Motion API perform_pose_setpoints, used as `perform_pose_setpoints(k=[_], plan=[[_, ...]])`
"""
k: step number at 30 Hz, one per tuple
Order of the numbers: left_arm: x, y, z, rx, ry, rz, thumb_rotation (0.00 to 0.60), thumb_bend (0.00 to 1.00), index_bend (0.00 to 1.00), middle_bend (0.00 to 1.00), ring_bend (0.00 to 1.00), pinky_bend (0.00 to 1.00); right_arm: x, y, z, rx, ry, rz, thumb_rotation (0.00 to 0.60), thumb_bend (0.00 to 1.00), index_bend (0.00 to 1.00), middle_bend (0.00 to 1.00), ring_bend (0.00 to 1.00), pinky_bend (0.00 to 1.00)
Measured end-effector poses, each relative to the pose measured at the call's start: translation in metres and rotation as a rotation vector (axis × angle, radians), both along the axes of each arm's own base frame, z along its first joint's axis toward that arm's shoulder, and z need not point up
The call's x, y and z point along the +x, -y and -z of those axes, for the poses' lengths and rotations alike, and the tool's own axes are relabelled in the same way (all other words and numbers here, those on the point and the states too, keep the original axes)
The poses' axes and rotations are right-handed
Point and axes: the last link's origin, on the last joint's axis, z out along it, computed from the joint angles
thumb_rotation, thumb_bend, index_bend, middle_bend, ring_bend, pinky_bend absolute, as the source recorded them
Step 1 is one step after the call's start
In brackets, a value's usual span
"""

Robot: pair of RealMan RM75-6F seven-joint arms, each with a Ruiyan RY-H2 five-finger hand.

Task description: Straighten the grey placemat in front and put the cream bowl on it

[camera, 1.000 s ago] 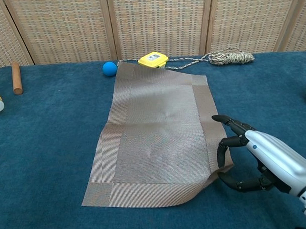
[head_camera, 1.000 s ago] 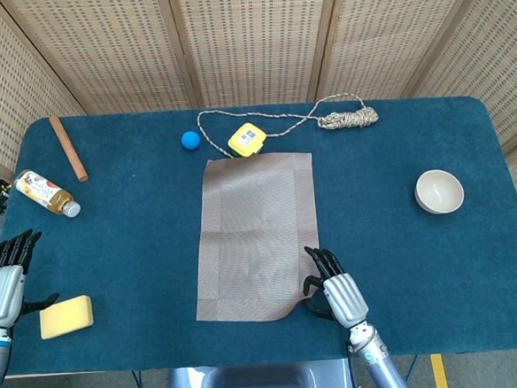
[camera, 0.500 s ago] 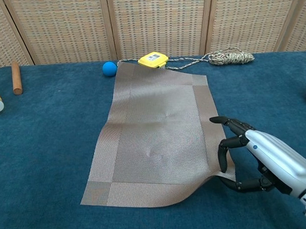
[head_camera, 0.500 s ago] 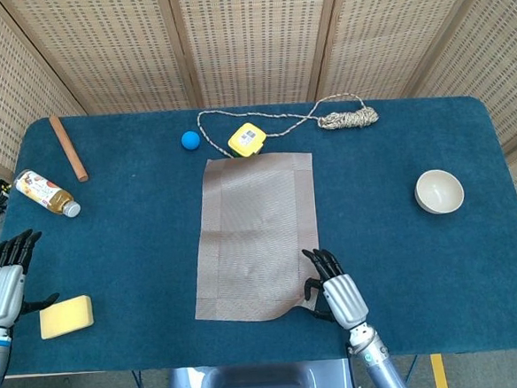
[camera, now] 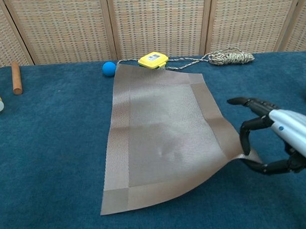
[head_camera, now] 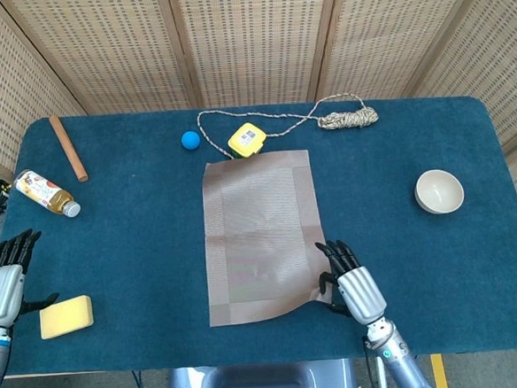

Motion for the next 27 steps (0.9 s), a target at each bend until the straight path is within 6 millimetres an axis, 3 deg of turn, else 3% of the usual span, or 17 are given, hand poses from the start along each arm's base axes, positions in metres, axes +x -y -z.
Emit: perform_pose_setpoints(k=[8, 16, 21, 24, 27], plan=[[0.003, 0.002, 0.003, -0.011, -0.008, 0.010, 0.600, 0.12, 0.00, 0.00, 0.00, 0.00, -0.040, 0.033, -0.060, -0.137, -0.107, 0.090, 0.600, 0.60, 0.76, 0.15, 0.00, 0.00], [0.006, 0.003, 0.005, -0.021, -0.012, 0.018, 0.600, 0.11, 0.00, 0.00, 0.00, 0.00, -0.089, 0.076, -0.096, -0.174, -0.251, 0.229, 0.600, 0.60, 0.76, 0.15, 0.00, 0.00], [0.007, 0.003, 0.007, -0.028, -0.015, 0.019, 0.600, 0.12, 0.00, 0.00, 0.00, 0.00, -0.104, 0.107, -0.110, -0.158, -0.349, 0.275, 0.600, 0.58, 0.75, 0.15, 0.00, 0.00], [0.009, 0.004, 0.008, -0.033, -0.015, 0.026, 0.600, 0.12, 0.00, 0.00, 0.00, 0.00, -0.109, 0.127, -0.117, -0.149, -0.413, 0.298, 0.600, 0.54, 0.65, 0.09, 0.00, 0.00], [0.011, 0.005, 0.010, -0.039, -0.016, 0.034, 0.600, 0.12, 0.00, 0.00, 0.00, 0.00, -0.114, 0.141, -0.124, -0.154, -0.465, 0.331, 0.600, 0.44, 0.37, 0.00, 0.00, 0.00]])
